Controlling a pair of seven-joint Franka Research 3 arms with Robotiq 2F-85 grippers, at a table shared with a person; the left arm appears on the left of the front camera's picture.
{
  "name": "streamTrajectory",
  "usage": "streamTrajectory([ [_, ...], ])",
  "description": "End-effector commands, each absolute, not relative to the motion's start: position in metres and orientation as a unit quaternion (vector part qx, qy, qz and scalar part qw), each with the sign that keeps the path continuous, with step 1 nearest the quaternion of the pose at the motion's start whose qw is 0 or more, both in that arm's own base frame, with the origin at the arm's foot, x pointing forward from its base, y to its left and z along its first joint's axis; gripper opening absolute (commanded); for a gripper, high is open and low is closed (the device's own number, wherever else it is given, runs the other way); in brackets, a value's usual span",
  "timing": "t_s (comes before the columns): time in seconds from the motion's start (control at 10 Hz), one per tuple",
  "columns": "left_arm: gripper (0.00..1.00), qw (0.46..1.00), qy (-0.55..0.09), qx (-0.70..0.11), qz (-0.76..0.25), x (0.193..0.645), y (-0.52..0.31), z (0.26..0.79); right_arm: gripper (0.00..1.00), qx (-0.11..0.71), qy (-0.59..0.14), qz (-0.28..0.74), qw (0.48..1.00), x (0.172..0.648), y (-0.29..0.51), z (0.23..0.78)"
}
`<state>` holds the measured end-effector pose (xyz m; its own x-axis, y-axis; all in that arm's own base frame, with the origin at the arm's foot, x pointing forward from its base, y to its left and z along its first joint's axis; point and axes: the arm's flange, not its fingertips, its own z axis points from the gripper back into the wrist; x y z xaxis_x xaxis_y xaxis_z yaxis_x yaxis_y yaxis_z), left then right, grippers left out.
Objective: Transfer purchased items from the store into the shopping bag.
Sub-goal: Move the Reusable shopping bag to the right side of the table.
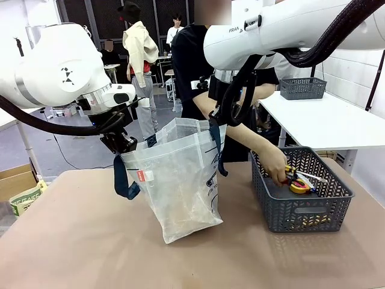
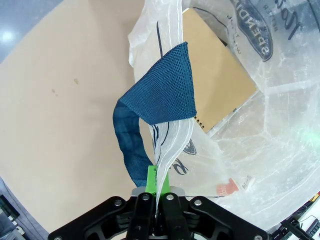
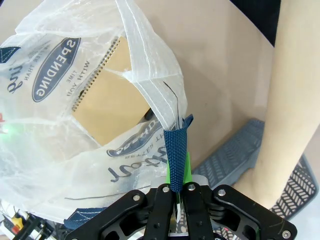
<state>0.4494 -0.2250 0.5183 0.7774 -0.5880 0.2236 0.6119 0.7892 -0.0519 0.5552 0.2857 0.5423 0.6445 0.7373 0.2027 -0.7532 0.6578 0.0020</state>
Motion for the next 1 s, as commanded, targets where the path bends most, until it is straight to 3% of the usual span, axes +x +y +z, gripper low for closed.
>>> streamTrajectory([
  [0.0, 0.00, 0.941, -0.097, -0.061, -0.319, 0.4490, -0.2239, 0.5182, 0.00, 0.043, -0.093, 0.405, 0.909, 0.5552, 0.2844, 0.5426],
  [0.9, 0.00, 0.941, -0.097, -0.061, -0.319, 0.4490, -0.2239, 0.5182, 0.00, 0.043, -0.093, 0.405, 0.909, 0.5552, 0.2844, 0.5426],
])
